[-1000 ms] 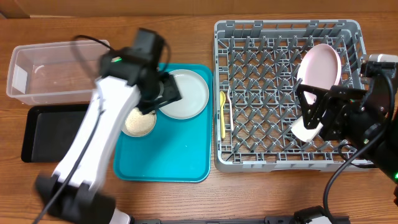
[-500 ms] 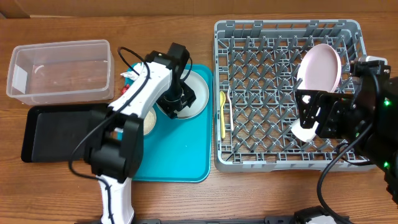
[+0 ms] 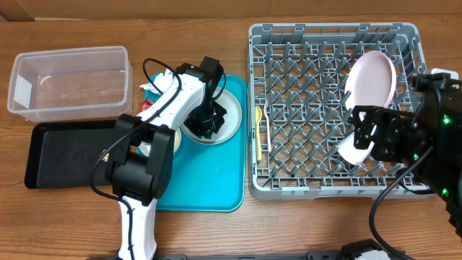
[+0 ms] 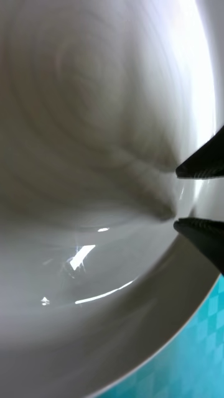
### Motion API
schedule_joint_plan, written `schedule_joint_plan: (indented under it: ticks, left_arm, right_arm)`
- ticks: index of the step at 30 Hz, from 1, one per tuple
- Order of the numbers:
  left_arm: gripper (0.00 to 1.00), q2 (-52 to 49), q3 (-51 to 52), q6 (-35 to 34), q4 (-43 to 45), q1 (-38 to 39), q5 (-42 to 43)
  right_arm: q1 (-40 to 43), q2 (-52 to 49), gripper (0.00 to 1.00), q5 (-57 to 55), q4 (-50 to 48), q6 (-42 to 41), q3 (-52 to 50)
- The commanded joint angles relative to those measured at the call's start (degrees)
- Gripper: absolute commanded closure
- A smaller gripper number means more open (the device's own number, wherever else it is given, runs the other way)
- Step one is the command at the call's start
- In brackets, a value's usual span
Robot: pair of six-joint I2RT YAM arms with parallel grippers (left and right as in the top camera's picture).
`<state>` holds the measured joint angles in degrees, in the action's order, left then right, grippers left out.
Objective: Sort waste into correct bins and load items into the dishwasher rack
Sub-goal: 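Grasp the rim of the white plate on the teal tray with the left gripper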
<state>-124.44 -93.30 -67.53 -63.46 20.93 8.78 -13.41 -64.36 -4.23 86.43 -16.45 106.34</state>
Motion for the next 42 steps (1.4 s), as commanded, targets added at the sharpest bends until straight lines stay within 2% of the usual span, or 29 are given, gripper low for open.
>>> schedule_joint_plan:
  ticks: [1, 3, 5, 7, 9, 12, 22, 26, 32, 34, 36, 38, 40, 42]
  left_arm:
    - [0.78, 1.0, -0.8, 0.2, -0.5, 0.3, -0.9]
    - [0.78, 3.2, -1.9, 0.9, -1.3, 0.3, -1.8]
    - [0.71, 6.8, -3.0, 1.1, -3.3, 0.3, -4.4]
    - [0.47, 9.7, -3.0, 1.0, -4.9, 0.3, -6.2]
    - [0.36, 11.2, -3.0, 0.6, -6.8, 0.3, -7.1]
    - [0.33, 11.2, -1.5, 0.6, -8.0, 0.3, -7.5]
    - [0.49, 10.5, 11.9, -1.1, -0.7, 0.5, -6.5]
    - [0.49, 10.5, 13.0, -1.1, 0.8, 0.5, -8.6]
    - [0.71, 10.5, 14.7, -1.0, 4.7, 0.5, -11.3]
    - [0.76, 10.5, 15.0, -0.6, 4.8, 0.5, -11.9]
    - [0.75, 10.5, 15.3, 0.7, 4.8, 0.5, -12.9]
    - [0.66, 10.5, 15.4, 1.8, 4.7, 0.5, -13.7]
    - [0.66, 10.5, 15.4, 2.0, 4.5, 0.5, -13.8]
    - [0.79, 10.5, 15.4, 2.0, 4.9, 0.5, -13.9]
  right_arm:
    - [0.4, 0.1, 0.12, -1.1, -0.2, 0.2, 0.1]
    - [0.4, 0.1, 0.12, -1.1, -0.1, 0.1, 0.1]
    - [0.4, 0.1, 0.12, -1.1, -0.1, 0.1, 0.1]
    - [0.4, 0.0, 0.12, -1.1, -0.1, 0.1, 0.1]
    - [0.4, 0.0, 0.12, -1.1, -0.1, 0.1, 0.1]
    - [0.4, 0.1, 0.12, -1.1, -0.1, 0.1, 0.1]
    - [0.4, 0.1, 0.12, -1.1, 1.1, 0.1, 0.1]
    - [0.4, 0.0, 0.11, -1.1, 1.1, 0.1, 0.1]
    - [0.4, 0.1, 0.11, -1.1, 1.2, 0.1, 0.1]
    - [0.4, 0.1, 0.11, -1.1, 1.2, 0.1, 0.1]
    - [0.4, 0.1, 0.11, -1.1, 1.2, 0.1, 0.1]
    - [0.4, 0.1, 0.11, -1.1, 1.2, 0.1, 0.1]
    - [0.4, 0.1, 0.11, -1.1, 1.1, 0.1, 0.1]
    - [0.4, 0.1, 0.11, -1.1, 1.1, 0.1, 0.1]
